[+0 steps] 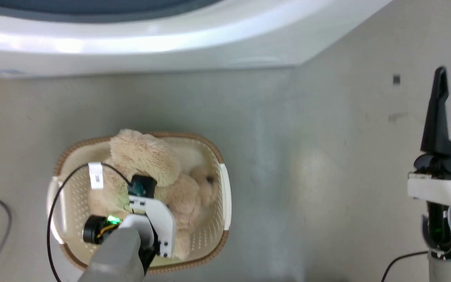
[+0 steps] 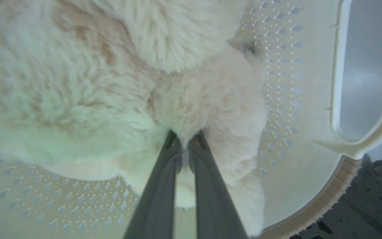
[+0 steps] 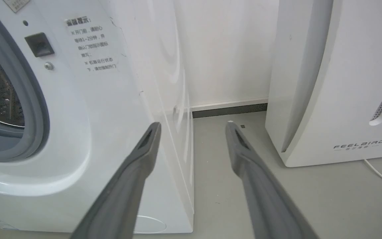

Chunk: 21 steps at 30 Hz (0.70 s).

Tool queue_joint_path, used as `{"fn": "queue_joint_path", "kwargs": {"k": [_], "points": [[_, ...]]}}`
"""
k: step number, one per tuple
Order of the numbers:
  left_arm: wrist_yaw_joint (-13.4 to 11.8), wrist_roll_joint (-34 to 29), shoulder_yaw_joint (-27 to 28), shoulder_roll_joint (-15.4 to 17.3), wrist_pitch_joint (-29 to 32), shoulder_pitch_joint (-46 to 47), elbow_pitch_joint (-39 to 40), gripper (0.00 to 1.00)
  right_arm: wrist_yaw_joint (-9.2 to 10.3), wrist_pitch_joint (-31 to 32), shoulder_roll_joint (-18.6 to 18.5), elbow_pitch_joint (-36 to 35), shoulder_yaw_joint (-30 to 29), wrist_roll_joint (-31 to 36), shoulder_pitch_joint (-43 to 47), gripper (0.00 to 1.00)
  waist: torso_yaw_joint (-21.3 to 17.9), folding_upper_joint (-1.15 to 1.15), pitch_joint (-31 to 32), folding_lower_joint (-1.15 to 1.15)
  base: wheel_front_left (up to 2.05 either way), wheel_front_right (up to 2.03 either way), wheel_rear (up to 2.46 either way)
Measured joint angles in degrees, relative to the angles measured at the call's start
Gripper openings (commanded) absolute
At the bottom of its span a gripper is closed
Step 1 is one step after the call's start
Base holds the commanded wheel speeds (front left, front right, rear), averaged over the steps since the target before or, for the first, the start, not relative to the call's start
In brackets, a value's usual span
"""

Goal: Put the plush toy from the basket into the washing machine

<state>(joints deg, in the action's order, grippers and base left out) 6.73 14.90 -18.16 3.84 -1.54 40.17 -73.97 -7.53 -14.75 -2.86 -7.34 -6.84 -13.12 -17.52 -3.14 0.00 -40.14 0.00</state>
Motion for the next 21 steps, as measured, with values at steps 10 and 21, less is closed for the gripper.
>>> {"fn": "queue_joint_path", "kwargs": {"k": [10,21], "points": [[0.51,1.35,-3.16,-0.71,-6.83,-4.91,-0.02,0.00,0.00,0.00,0.00,2.81,0.24,-0.18,4.82,1.00,1.94,0.00,10.24,-0.01,0.00,0.00,0.00],[0.51,4.53,-7.32,-0.83,-11.58,-10.75,1.54,0.00,0.00,0.00,0.00,5.20,0.09,-1.29,10.66,1.00,3.80,0.00,20.67,-0.01,0.00,0.00,0.00]]}}
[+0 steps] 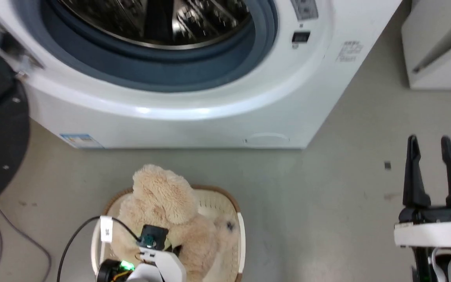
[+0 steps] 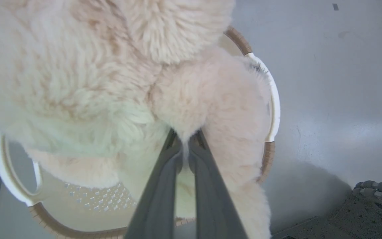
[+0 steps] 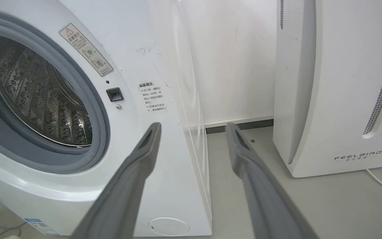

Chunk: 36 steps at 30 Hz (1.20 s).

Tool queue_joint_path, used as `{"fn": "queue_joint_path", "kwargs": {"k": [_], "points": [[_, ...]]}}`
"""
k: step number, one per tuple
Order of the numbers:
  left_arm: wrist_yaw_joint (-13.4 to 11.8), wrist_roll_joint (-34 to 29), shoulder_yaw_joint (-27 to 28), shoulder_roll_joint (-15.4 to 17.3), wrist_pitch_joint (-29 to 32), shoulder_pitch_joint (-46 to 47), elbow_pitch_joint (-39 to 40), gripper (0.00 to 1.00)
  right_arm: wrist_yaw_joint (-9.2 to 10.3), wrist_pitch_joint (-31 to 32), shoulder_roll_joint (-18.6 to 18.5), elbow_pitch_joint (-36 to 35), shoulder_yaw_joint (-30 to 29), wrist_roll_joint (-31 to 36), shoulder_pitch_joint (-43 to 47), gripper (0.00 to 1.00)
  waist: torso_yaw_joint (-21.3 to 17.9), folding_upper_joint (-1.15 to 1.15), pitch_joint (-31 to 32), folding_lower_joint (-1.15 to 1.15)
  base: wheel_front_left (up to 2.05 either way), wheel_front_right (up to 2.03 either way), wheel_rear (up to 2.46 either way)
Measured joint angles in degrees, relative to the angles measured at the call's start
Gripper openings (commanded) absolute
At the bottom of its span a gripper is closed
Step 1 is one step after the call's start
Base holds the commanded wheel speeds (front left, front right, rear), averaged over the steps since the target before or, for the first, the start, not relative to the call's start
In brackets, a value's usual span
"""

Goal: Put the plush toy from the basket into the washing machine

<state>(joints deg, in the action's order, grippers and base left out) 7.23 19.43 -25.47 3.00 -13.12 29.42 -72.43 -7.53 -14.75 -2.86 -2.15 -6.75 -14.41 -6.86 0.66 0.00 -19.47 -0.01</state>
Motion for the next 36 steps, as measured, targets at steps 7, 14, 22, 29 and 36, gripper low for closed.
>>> {"fn": "queue_joint_path", "kwargs": {"k": [7,14,22,29,36], "points": [[0.01,1.68,-1.29,0.00,-1.14,-2.18,3.33,0.00,0.00,0.00,0.01,0.63,-0.46,-0.37,3.47,1.00,1.16,0.00,5.97,0.00,0.00,0.00,0.00],[-0.03,1.83,-1.07,0.40,-1.34,-3.72,10.07,0.00,0.00,0.00,0.00,0.85,-0.79,-0.89,5.68,1.00,2.32,0.00,10.42,0.00,0.00,0.00,0.00],[-1.63,1.30,1.48,1.33,-1.48,-4.76,20.12,0.00,0.00,0.00,0.00,0.97,-0.47,-1.33,6.94,1.00,3.06,0.00,13.30,0.00,0.00,0.00,0.00],[-2.60,0.74,4.49,1.79,-1.48,-4.78,25.82,0.00,0.00,0.00,0.00,0.91,-0.11,-1.64,7.00,1.00,2.39,0.00,13.64,0.00,0.00,0.00,0.00],[-3.86,0.01,7.67,2.32,-1.49,-1.75,29.21,0.00,0.00,0.00,0.01,0.34,-0.07,-1.77,6.76,1.00,0.87,0.00,11.58,0.01,0.00,0.00,0.00]]}}
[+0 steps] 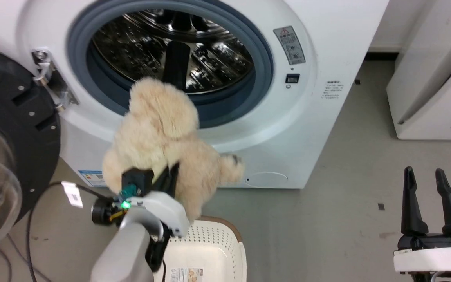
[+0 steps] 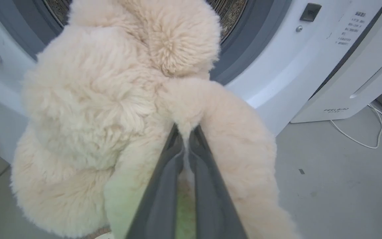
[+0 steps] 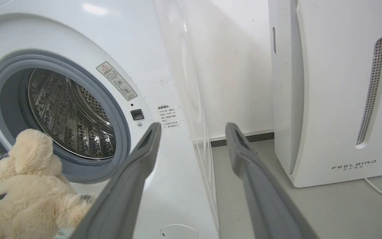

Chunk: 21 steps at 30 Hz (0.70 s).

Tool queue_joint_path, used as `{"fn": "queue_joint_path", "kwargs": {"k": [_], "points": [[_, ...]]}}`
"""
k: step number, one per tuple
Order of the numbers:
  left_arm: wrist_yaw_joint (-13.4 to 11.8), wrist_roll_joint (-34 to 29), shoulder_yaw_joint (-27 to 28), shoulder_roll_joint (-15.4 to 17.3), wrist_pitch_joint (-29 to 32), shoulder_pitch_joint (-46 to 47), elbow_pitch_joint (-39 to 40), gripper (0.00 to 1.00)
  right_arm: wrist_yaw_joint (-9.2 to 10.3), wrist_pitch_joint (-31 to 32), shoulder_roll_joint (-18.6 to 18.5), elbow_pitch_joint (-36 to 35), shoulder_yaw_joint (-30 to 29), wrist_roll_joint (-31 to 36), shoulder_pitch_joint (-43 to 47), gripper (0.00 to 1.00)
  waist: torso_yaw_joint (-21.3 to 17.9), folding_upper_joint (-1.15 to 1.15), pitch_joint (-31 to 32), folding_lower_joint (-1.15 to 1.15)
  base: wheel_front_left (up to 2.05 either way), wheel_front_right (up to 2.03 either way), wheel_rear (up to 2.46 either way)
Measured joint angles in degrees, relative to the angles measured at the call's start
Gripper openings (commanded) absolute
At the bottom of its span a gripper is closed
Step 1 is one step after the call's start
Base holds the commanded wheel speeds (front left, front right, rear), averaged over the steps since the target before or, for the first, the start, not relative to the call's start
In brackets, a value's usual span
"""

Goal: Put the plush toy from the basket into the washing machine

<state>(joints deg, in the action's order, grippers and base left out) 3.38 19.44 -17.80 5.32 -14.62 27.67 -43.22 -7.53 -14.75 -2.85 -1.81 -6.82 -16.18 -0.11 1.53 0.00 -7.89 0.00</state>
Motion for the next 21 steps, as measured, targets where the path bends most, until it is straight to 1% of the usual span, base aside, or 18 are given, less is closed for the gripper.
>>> {"fn": "queue_joint_path", "kwargs": {"k": [4,11,21], "points": [[-0.69,-0.33,1.74,0.15,0.01,3.22,0.78,0.00,0.00,0.00,0.00,-0.45,0.10,-0.05,-0.99,1.00,-1.13,0.00,-2.11,0.00,0.00,0.00,0.00],[-1.12,-1.41,5.38,1.68,0.01,10.23,1.07,0.00,0.00,0.00,0.00,-1.04,0.34,-0.47,-3.97,1.00,-3.42,0.00,-6.94,0.01,0.00,0.00,0.00],[-1.75,-3.64,8.57,4.79,0.01,22.60,-1.76,0.00,0.00,0.00,0.00,-1.97,1.38,-1.69,-8.36,1.00,-7.31,0.00,-14.58,0.01,0.00,0.00,0.00]]}}
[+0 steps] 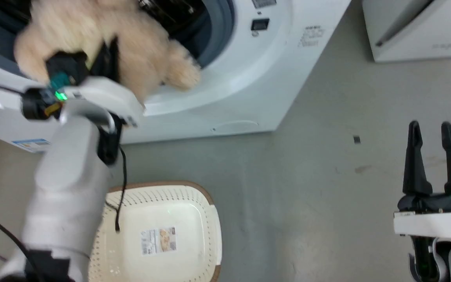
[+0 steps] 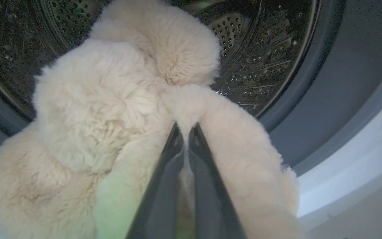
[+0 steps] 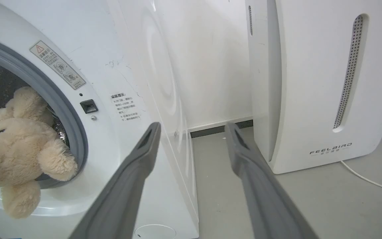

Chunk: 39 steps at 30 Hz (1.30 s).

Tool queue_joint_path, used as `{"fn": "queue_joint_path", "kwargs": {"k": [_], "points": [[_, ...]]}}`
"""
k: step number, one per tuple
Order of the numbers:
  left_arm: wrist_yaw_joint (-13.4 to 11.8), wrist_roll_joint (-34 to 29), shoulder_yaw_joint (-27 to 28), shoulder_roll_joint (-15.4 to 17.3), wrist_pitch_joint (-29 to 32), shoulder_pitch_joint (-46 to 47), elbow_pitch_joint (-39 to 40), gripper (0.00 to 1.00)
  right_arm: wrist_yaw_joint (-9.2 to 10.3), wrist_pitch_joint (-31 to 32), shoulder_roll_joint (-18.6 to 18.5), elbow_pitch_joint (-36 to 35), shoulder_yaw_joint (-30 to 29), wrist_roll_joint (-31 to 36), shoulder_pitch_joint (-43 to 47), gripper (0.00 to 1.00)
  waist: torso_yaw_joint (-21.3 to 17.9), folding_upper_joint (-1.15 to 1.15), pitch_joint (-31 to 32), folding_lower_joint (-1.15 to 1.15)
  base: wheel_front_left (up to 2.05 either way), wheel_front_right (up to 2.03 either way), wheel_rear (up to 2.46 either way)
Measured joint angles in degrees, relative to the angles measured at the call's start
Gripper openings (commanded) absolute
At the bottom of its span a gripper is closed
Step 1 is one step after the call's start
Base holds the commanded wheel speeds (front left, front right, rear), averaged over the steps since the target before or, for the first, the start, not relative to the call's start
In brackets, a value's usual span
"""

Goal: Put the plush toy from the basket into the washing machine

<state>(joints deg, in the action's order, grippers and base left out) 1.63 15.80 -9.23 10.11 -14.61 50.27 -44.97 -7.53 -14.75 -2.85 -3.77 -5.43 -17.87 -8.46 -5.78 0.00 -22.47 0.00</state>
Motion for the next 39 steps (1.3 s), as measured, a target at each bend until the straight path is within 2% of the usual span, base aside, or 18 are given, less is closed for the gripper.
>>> {"fn": "queue_joint_path", "kwargs": {"k": [4,10,16,22,27,28,29,39], "points": [[-0.20,-0.19,1.19,1.99,0.00,6.36,-2.93,0.00,0.00,0.00,0.00,-0.52,0.38,-0.98,-2.23,1.00,-1.66,0.00,-3.64,0.00,0.00,0.00,0.00],[-0.21,-1.26,2.42,6.98,0.00,18.91,-7.62,0.00,0.00,0.00,0.00,-1.23,0.76,-2.49,-5.29,1.00,-4.46,0.00,-9.91,0.00,0.00,0.00,0.00],[-0.94,-1.76,3.43,10.65,-0.01,28.55,-10.45,0.00,0.00,0.00,0.00,-1.44,1.66,-4.37,-6.99,1.00,-7.30,0.00,-15.91,0.01,0.00,0.00,0.00],[-2.08,-2.29,4.30,12.40,0.00,34.20,-10.83,0.00,0.00,0.00,0.00,-2.03,2.18,-5.00,-8.48,1.00,-9.60,0.00,-20.90,0.01,0.00,0.00,0.00],[-2.46,-3.01,4.49,12.44,-0.01,35.83,-10.20,0.00,0.00,0.00,0.00,-2.19,2.07,-4.99,-9.55,1.00,-10.53,0.00,-23.82,0.01,0.00,0.00,0.00],[-2.47,-3.04,4.65,12.39,-0.01,35.79,-10.12,0.11,0.00,0.00,0.00,-2.15,1.94,-4.98,-9.56,1.00,-10.40,0.00,-23.74,0.01,0.00,0.00,0.00],[-2.52,-3.04,4.90,12.38,-0.01,35.72,-9.92,1.00,0.00,0.00,-0.01,-2.12,1.94,-4.97,-9.57,1.00,-10.24,0.00,-23.57,0.00,0.00,0.00,0.00],[-2.53,-3.11,6.94,11.16,-0.09,28.41,-6.36,1.00,0.00,0.00,-0.01,-1.46,1.97,-3.70,-9.56,1.00,-8.18,0.00,-19.90,0.00,0.00,0.00,0.00]]}}
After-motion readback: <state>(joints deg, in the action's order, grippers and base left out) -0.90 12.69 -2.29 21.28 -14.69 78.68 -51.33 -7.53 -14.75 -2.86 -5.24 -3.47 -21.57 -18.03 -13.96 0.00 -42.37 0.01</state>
